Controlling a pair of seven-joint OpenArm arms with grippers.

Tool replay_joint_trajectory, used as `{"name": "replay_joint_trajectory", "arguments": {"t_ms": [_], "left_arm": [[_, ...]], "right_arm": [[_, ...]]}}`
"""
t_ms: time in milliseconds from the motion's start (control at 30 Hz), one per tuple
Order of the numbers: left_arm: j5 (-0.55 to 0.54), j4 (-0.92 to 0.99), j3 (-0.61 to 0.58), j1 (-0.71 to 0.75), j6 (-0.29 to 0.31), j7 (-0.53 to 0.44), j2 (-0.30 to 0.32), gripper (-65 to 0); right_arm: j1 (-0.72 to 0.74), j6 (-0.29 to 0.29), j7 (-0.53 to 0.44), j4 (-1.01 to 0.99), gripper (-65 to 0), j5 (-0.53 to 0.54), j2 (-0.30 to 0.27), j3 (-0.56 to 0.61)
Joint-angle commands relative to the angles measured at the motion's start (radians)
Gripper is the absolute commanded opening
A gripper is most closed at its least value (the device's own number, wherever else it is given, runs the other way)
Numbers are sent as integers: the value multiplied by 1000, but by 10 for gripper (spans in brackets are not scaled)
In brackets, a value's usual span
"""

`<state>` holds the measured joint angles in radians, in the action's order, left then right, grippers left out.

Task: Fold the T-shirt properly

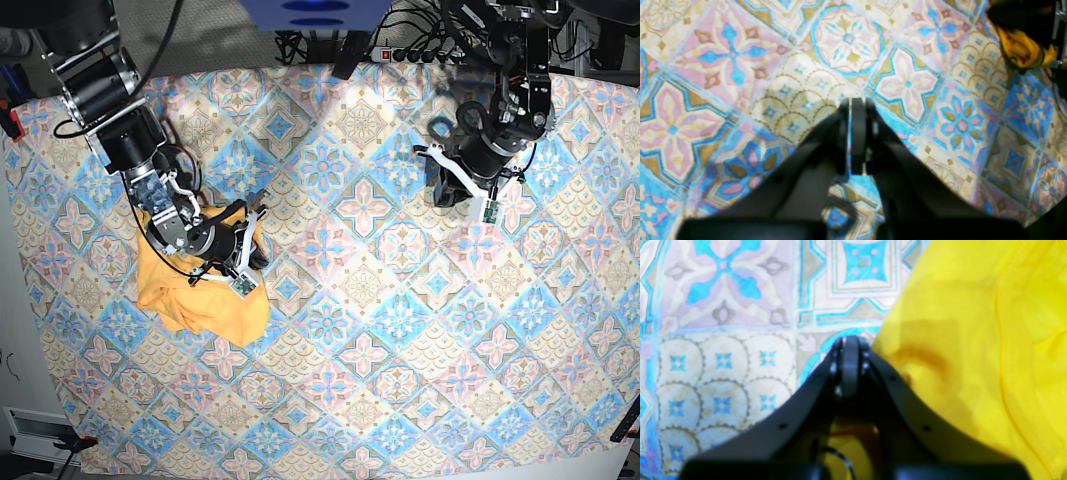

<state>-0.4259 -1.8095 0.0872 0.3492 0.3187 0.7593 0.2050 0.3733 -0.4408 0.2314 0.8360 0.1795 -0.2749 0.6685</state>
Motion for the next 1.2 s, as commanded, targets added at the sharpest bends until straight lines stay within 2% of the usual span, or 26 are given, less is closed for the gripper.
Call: {"name": "replay_joint_trajectory", "arguments": {"t_ms": [0, 133, 267, 633, 800, 1000, 1167], "left_arm": [[-11, -17, 3, -5, 4, -21, 6, -648], [-11, -16, 3, -5, 4, -21, 9, -648], [-11, -16, 6, -5, 4, -21, 9, -648], [-9, -14, 1, -25, 4, -19, 9, -648], [-9, -14, 1, -25, 4, -19, 9, -648], [-11, -19, 4, -19, 4, -19, 9, -648], [-11, -20, 6, 9, 4, -19, 11, -648]], "right_arm": [[10, 4, -2, 12, -650, -4, -8, -5], [-15, 4, 0, 42, -650, -4, -10, -5], [-58, 4, 0, 88, -650, -4, -36, -5], [-59, 4, -2, 131, -650, -2, -59, -20], [-109, 4, 3, 273, -650, -2, -57, -152], [-219, 4, 142, 512, -650, -2, -56, -277], [-392, 4, 188, 682, -650, -1, -56, -436]]}}
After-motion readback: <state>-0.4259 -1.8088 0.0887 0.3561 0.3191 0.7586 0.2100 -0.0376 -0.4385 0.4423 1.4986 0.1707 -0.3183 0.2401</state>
